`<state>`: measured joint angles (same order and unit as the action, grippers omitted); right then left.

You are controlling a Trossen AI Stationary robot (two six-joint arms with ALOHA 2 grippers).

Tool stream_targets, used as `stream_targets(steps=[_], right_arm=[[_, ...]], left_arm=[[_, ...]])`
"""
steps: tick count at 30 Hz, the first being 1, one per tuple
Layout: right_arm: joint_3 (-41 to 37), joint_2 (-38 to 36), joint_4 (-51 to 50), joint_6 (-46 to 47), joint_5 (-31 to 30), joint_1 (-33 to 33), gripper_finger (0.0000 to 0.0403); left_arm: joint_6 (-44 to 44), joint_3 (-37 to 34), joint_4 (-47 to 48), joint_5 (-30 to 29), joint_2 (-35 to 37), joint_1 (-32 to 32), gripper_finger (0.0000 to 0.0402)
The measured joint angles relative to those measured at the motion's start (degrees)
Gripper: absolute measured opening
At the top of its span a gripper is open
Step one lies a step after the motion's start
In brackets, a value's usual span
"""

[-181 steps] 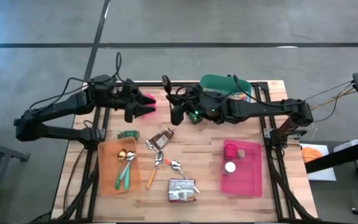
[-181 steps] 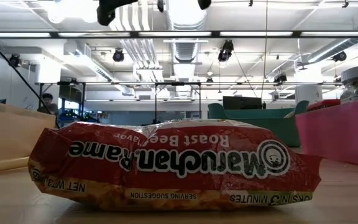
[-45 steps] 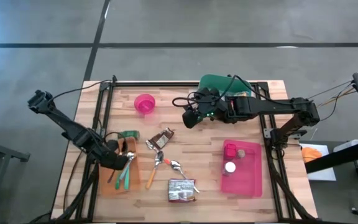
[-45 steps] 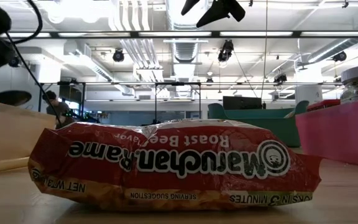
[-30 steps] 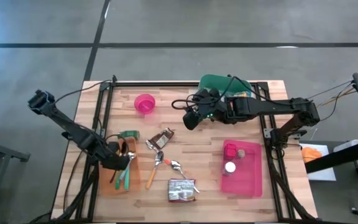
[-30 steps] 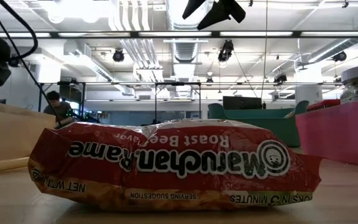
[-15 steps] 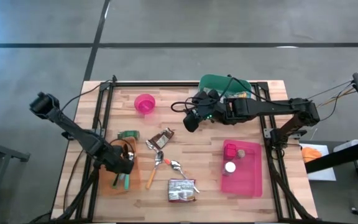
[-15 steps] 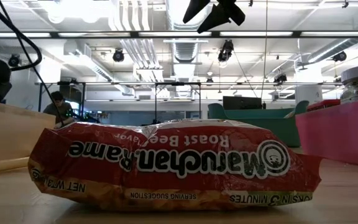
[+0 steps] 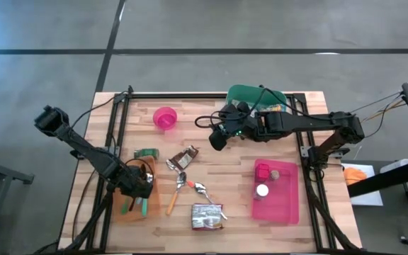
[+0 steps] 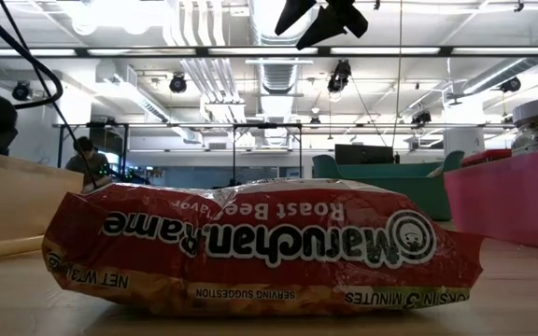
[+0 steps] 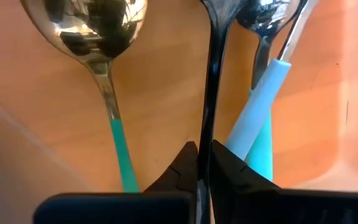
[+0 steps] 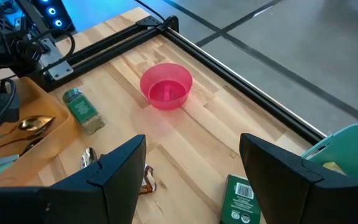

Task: Pick & Place Food Item
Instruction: Put the black spoon into the orange bin, then put the green seasoning can into the pink bin

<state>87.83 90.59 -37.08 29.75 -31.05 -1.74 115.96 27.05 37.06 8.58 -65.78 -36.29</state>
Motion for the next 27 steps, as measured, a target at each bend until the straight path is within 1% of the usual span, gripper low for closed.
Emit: stream_targets(steps=[10, 13, 19, 23, 27], right_arm=[[0.0, 0.0, -0.02, -0.21, 0.0, 0.0, 0.0255], [0.0, 0.0, -0.02, -0.21, 0.0, 0.02, 0.0255], [0.0, 0.0, -0.02, -0.47, 0.4, 0.02, 0.0255], [0.0, 0.0, -0.02, -0.65, 1.57, 0.02, 0.0255], [0.0, 0.0, -0.03, -2.57, 1.68, 0.05, 0.0255]], left_arm=[[-0.64, 0.0, -0.07, 1.51, 0.0, 0.02, 0.0113], [-2.32, 0.0, -0.24, 1.93, 0.04, 0.02, 0.0141], [-5.53, -0.02, -1.59, 5.24, 0.27, 0.25, 0.0203], [-6.45, -0.02, -1.75, 5.58, 1.74, 1.32, 0.0241], [-8.97, -0.02, -1.73, 5.11, 5.13, 2.97, 0.0269]])
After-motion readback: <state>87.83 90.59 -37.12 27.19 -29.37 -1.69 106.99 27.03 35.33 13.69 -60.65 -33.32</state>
